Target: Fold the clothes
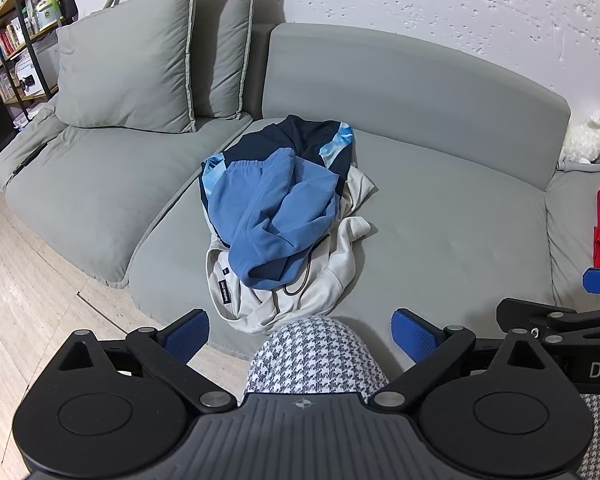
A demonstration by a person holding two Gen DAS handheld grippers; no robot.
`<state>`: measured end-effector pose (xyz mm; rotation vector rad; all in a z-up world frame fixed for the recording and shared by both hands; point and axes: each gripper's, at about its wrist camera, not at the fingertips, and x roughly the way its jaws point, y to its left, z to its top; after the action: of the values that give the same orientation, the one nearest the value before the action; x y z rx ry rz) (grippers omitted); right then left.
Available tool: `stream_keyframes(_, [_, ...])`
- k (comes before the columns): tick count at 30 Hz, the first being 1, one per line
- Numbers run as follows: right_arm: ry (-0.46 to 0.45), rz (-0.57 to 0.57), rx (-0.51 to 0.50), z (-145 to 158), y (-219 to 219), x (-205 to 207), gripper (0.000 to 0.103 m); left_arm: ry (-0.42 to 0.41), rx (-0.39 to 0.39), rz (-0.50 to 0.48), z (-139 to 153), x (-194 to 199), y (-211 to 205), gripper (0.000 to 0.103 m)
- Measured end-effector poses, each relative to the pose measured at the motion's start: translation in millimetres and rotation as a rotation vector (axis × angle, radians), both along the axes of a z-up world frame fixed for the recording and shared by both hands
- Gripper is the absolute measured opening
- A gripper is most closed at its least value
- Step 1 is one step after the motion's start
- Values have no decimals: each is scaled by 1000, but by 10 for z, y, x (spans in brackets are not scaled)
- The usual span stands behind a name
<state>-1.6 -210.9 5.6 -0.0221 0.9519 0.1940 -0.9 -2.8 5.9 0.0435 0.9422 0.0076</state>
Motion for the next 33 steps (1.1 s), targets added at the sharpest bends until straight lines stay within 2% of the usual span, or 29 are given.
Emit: stream_keyframes(33, [13, 0, 9, -25, -39, 20, 103, 5, -4, 1, -52, 14, -47, 94])
